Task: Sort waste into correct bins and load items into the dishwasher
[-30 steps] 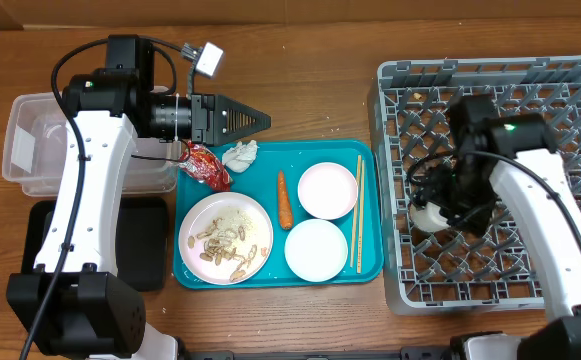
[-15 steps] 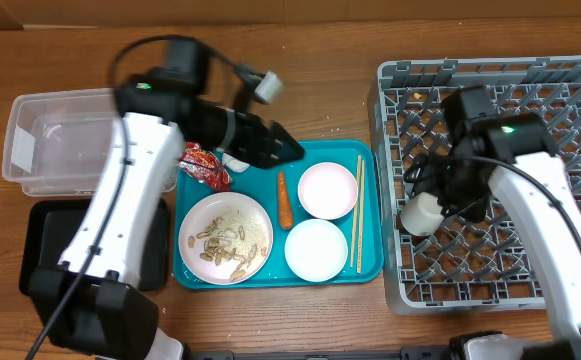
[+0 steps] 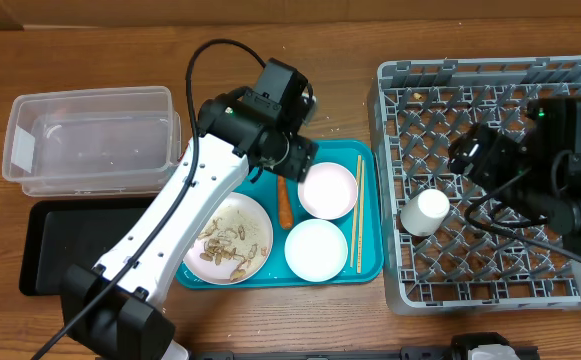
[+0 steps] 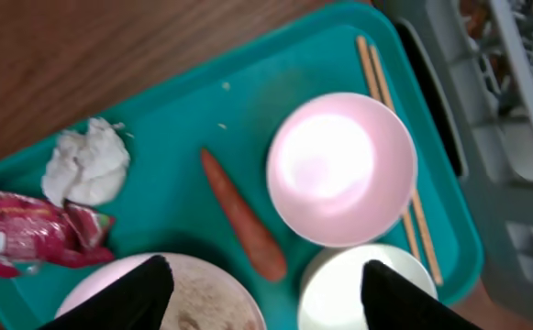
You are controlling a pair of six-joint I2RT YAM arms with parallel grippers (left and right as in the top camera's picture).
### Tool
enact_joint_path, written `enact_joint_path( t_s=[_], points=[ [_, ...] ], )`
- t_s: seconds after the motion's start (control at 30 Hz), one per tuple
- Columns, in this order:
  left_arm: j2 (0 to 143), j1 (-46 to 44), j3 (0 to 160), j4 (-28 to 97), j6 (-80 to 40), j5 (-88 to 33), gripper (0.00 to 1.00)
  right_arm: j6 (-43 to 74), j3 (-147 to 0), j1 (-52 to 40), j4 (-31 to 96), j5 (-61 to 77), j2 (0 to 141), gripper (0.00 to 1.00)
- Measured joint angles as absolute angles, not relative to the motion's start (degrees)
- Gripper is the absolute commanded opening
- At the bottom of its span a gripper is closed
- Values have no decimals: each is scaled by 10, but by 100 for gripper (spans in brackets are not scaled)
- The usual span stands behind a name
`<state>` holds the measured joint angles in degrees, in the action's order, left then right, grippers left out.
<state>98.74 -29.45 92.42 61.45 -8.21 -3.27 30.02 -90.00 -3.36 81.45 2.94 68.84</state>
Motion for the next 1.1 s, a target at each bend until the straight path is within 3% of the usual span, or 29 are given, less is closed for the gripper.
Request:
enact_joint_path(
  t_s=[0.5, 0.6, 0.73, 0.93, 1.1],
  points=[
    [1160, -308, 886, 530, -102, -50, 48, 300, -900, -30, 836, 27, 691, 98],
    [1177, -311, 886, 524, -104, -56, 35, 300, -900, -30, 837, 27, 691, 98],
    [1199, -312, 886, 519, -105, -62, 4, 300, -900, -30, 837, 27, 696, 98],
    [1208, -312, 894, 532, -104, -69, 4, 300, -900, -30, 843, 27, 703, 98],
    [1208, -309, 971, 623, -103, -69, 4, 286, -900, -30, 845, 28, 704, 98]
  ],
)
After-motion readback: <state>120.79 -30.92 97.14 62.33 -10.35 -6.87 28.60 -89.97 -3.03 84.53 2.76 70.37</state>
